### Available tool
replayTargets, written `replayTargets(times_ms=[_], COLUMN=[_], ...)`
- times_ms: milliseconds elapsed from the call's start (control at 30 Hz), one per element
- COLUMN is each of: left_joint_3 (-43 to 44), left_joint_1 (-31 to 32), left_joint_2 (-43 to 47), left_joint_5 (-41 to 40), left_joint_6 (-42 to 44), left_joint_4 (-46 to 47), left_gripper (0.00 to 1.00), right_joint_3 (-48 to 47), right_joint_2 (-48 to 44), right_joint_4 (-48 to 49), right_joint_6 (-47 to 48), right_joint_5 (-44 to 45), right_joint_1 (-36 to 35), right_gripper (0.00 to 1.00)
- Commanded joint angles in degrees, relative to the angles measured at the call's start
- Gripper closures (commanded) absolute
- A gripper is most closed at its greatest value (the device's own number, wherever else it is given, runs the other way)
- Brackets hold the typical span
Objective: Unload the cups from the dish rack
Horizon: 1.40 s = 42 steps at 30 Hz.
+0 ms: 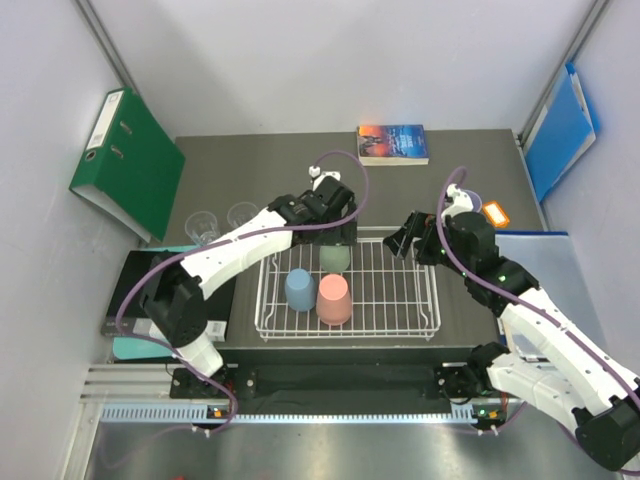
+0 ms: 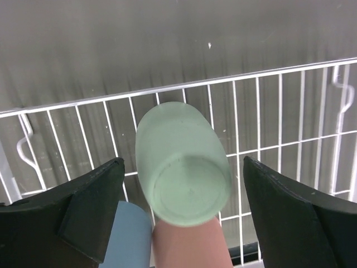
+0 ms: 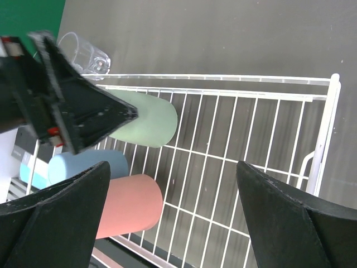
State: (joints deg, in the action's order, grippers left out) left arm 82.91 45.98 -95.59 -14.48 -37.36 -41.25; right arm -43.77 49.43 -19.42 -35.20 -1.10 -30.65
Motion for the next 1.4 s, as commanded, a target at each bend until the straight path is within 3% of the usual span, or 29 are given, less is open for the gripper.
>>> replayTargets(times_ms=[0, 67, 100, 167, 200, 267, 500, 533, 600, 633, 667, 733, 767, 800, 833, 867, 900, 967, 1367], left_joint_3=[1.55, 1.28, 1.37, 1.37, 1.20, 1.55, 9.98, 9.38, 7.19, 3.08, -0.09, -12.39, -15.65, -20.72, -23.12, -25.15, -27.61, -28.33, -27.45], left_joint_1=[0.34, 0.43, 0.43, 0.43, 0.43, 0.43, 0.08, -0.44, -3.85, -5.44, -7.37, -12.83, -13.97, -15.55, -15.74, -15.83, -15.83, -15.65, -14.07], left_joint_2=[-1.79, -2.49, -2.41, -1.27, -0.57, 1.62, 9.27, 12.50, 15.77, 18.92, 20.52, 24.03, 24.05, 23.87, 23.00, 22.38, 21.77, 20.19, 19.13], left_joint_5=[0.77, -0.02, -1.07, -1.43, -1.60, -2.22, -2.14, -0.39, 10.48, 15.92, 29.90, 42.02, 45.73, 50.90, 52.69, 53.84, 55.51, 56.22, 53.42], left_joint_6=[1.76, 2.47, 2.47, 2.56, 2.82, 2.82, 2.30, 2.21, 0.20, -1.21, -6.01, -14.09, -23.36, -27.54, -31.24, -37.63, -40.13, -42.52, -38.67], left_joint_4=[0.12, -0.05, -0.31, -0.41, -0.14, 0.04, -2.26, 1.75, 7.13, 15.42, 20.72, 37.05, 50.87, 56.14, 61.50, 72.61, 75.85, 79.21, 75.01], left_gripper=[0.11, 0.17, 0.34, 0.53, 0.75, 0.98, 1.00, 1.00, 1.00, 1.00, 1.00, 1.00, 1.00, 1.00, 1.00, 1.00, 1.00, 1.00, 1.00], right_joint_3=[-0.09, -0.09, -0.18, -0.44, -0.53, -0.70, -1.50, -1.84, -2.11, -1.59, -0.71, 2.01, 1.85, 0.37, -0.43, -0.96, -1.49, -1.84, -5.36], right_joint_2=[-1.18, -1.18, -1.18, -1.35, -1.35, -1.53, -1.35, -0.83, -0.65, -1.61, -2.84, -7.05, -7.76, -7.86, -7.68, -7.51, -7.24, -7.15, -6.01], right_joint_4=[1.40, 1.40, 1.32, 1.31, 1.23, 1.23, 0.26, 0.00, -0.79, -0.36, 3.65, 8.24, 10.08, 10.10, 10.02, 10.19, 11.24, 11.86, 12.47], right_joint_6=[-0.48, -0.40, -0.48, -0.48, -0.31, -0.22, -0.39, -0.74, -3.63, -4.69, -4.96, -6.37, -4.63, -4.09, -3.83, -3.30, -3.21, -3.21, -2.24], right_joint_5=[0.84, 0.93, 0.84, 0.84, 0.84, 2.41, 5.41, 7.15, 8.83, 9.80, 9.80, 6.67, 5.42, 3.93, 1.39, -0.20, -1.52, -4.17, -7.51], right_joint_1=[-0.90, -0.81, -0.90, -0.90, -0.90, -0.81, -0.81, -0.90, -0.90, -0.90, -0.90, -0.81, -0.81, -0.81, -0.81, -0.81, -0.81, -0.81, -0.81], right_gripper=[0.07, 0.07, 0.07, 0.07, 0.07, 0.07, 0.06, 0.06, 0.09, 0.09, 0.11, 0.12, 0.09, 0.09, 0.08, 0.08, 0.08, 0.10, 0.12])
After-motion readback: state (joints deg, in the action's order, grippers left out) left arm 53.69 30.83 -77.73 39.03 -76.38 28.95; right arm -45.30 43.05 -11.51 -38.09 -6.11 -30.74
